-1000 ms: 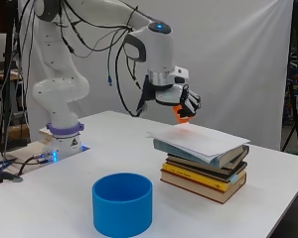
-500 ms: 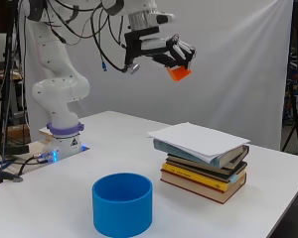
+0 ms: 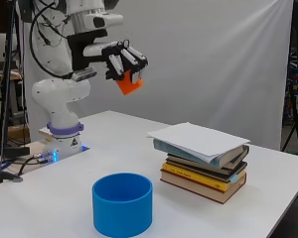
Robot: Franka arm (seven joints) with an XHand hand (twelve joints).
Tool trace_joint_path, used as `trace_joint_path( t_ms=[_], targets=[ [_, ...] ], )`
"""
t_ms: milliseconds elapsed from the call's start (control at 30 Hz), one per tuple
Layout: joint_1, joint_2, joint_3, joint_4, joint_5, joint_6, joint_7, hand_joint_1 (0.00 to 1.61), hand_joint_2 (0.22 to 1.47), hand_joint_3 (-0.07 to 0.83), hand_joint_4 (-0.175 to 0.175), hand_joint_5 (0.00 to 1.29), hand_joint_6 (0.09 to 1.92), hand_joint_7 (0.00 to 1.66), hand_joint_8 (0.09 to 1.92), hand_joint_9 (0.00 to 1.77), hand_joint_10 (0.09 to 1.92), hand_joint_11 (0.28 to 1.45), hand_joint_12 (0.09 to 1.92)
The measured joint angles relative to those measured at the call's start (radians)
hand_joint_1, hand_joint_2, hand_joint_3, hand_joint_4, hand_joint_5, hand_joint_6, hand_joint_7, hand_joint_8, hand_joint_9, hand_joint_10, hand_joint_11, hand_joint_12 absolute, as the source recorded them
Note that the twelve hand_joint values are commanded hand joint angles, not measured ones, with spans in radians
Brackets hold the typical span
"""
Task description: Teleoperate dual arm-hand system to pick and place objects
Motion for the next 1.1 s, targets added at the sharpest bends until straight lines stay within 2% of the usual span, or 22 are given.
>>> trace_joint_path(
  t_ms=[100,267,300,333,367,400,467,500,533,600,633,700,733,800,933,1033,1100],
  targets=[
    [-0.006,0.038,-0.03,-0.027,0.018,0.018,-0.017,0.91,1.23,-0.002,0.175,0.74,1.36,1.1,1.92,1.42,1.92,1.09,1.87],
    [-0.026,0.181,-0.059,0.021,0.067,0.054,-0.051,0.92,1.23,0.0,0.175,0.74,1.35,1.08,1.88,1.38,1.92,1.06,1.83],
    [-0.029,0.206,-0.064,0.028,0.077,0.066,-0.059,0.94,1.21,-0.004,0.112,0.65,1.0,1.06,1.88,1.37,1.92,1.06,1.84],
    [-0.03,0.221,-0.071,0.028,0.083,0.074,-0.063,0.96,1.19,-0.004,0.06,0.63,0.63,1.05,1.88,1.37,1.92,1.05,1.84],
    [-0.027,0.226,-0.083,0.026,0.082,0.079,-0.06,0.98,1.17,-0.003,0.034,0.65,0.37,1.04,1.89,1.36,1.92,1.04,1.84],
    [-0.013,0.217,-0.106,0.022,0.068,0.083,-0.046,0.99,1.17,-0.002,0.022,0.69,0.21,1.03,1.89,1.33,1.92,1.02,1.84],
    [0.053,0.177,-0.189,0.011,0.023,0.103,-0.009,0.99,1.16,0.0,0.025,0.75,0.09,0.89,1.82,1.13,1.84,0.85,1.76],
    [0.112,0.149,-0.252,0.006,-0.005,0.112,0.013,1.06,1.19,0.003,-0.047,0.74,0.52,0.83,1.67,1.05,1.76,0.76,1.68],
    [0.191,0.116,-0.329,0.001,-0.039,0.122,0.04,1.16,1.2,-0.003,-0.033,0.69,0.57,0.82,1.52,1.0,1.67,0.7,1.61],
    [0.384,0.042,-0.501,-0.002,-0.112,0.137,0.097,1.27,1.19,-0.006,-0.014,0.65,0.27,0.83,1.37,0.98,1.53,0.64,1.51],
    [0.487,0.005,-0.586,-0.002,-0.148,0.142,0.124,1.29,1.19,-0.005,-0.003,0.69,0.16,0.83,1.33,0.98,1.51,0.63,1.49],
    [0.704,-0.07,-0.749,0.003,-0.222,0.147,0.178,1.24,1.19,0.015,-0.113,0.74,0.82,0.86,1.35,0.99,1.46,0.62,1.41],
    [0.823,-0.111,-0.834,0.008,-0.261,0.15,0.205,1.22,1.21,0.016,-0.127,0.71,1.05,0.87,1.37,0.97,1.44,0.6,1.33],
    [1.038,-0.18,-0.986,0.017,-0.322,0.155,0.248,1.19,1.23,0.01,-0.135,0.66,1.27,0.88,1.39,0.94,1.41,0.58,1.23],
    [1.348,-0.29,-1.222,0.039,-0.406,0.165,0.308,1.18,1.24,0.004,-0.126,0.61,1.4,0.88,1.38,0.94,1.38,0.58,1.16],
    [1.438,-0.338,-1.353,0.053,-0.444,0.178,0.337,1.18,1.25,0.003,-0.129,0.6,1.43,0.87,1.38,0.93,1.36,0.58,1.12],
    [1.449,-0.349,-1.384,0.055,-0.454,0.186,0.345,1.18,1.25,0.0,-0.128,0.6,1.43,0.88,1.37,0.93,1.27,0.58,1.05]
  ],
)
